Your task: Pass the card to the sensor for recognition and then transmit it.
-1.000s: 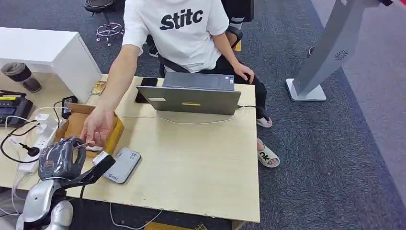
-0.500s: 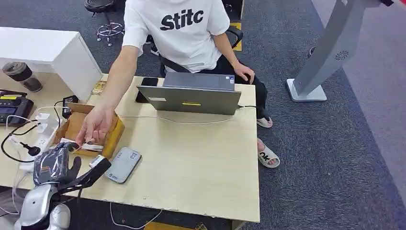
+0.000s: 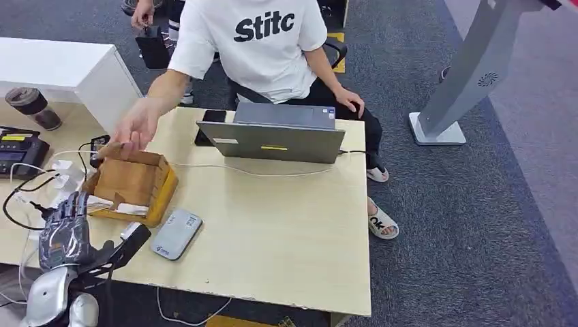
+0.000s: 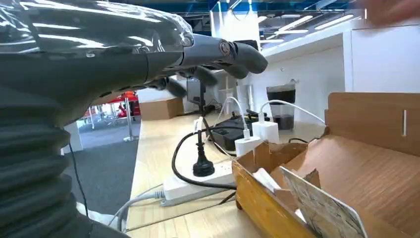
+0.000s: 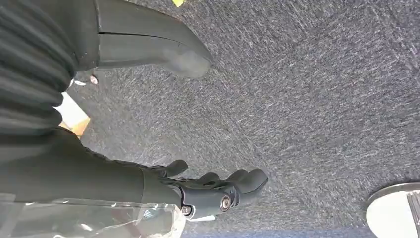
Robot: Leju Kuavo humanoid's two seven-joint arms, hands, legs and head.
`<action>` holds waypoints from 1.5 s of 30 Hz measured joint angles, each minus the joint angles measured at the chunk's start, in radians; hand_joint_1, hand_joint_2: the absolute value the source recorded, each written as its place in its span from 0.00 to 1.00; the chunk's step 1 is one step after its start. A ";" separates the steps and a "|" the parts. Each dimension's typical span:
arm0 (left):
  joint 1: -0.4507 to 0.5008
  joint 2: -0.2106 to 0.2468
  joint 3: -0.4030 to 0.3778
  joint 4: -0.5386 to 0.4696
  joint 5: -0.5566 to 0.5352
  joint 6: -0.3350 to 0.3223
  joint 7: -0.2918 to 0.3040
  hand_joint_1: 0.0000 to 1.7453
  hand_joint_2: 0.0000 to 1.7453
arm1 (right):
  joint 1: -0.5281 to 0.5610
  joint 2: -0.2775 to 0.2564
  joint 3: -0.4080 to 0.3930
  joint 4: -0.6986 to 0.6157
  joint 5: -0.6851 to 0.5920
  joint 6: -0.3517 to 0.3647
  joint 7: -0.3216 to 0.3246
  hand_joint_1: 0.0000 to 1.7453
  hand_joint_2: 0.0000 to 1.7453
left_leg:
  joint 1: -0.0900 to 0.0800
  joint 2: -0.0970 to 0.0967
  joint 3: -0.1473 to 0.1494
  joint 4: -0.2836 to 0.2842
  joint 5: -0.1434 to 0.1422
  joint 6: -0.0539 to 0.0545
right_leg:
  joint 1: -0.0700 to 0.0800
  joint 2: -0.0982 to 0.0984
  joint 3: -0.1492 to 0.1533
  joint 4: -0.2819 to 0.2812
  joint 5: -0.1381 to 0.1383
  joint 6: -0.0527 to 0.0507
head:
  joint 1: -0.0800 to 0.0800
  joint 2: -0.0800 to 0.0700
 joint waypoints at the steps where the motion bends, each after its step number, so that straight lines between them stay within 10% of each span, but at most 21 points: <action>1: 0.000 -0.001 0.002 0.000 0.004 0.003 -0.002 0.00 1.00 | 0.000 0.000 0.000 0.000 0.000 0.000 -0.001 0.00 1.00 | 0.000 0.000 0.000 0.000 0.000 0.000 | 0.000 0.000 0.000 0.000 0.000 0.000 | 0.000 0.000; 24: -0.058 -0.043 0.114 -0.140 0.188 0.087 -0.115 0.00 1.00 | 0.001 0.000 0.000 0.001 0.035 0.011 -0.021 0.00 1.00 | 0.000 0.000 0.000 0.000 0.000 0.000 | 0.000 0.000 0.000 0.000 0.000 0.000 | 0.000 0.000; 45: -0.029 0.074 0.136 -0.107 0.075 0.010 -0.177 0.00 1.00 | 0.000 0.000 -0.002 0.010 0.035 0.011 -0.021 0.00 1.00 | 0.000 0.000 0.000 0.000 0.000 0.000 | 0.000 0.000 -0.001 0.000 0.000 0.000 | 0.000 0.000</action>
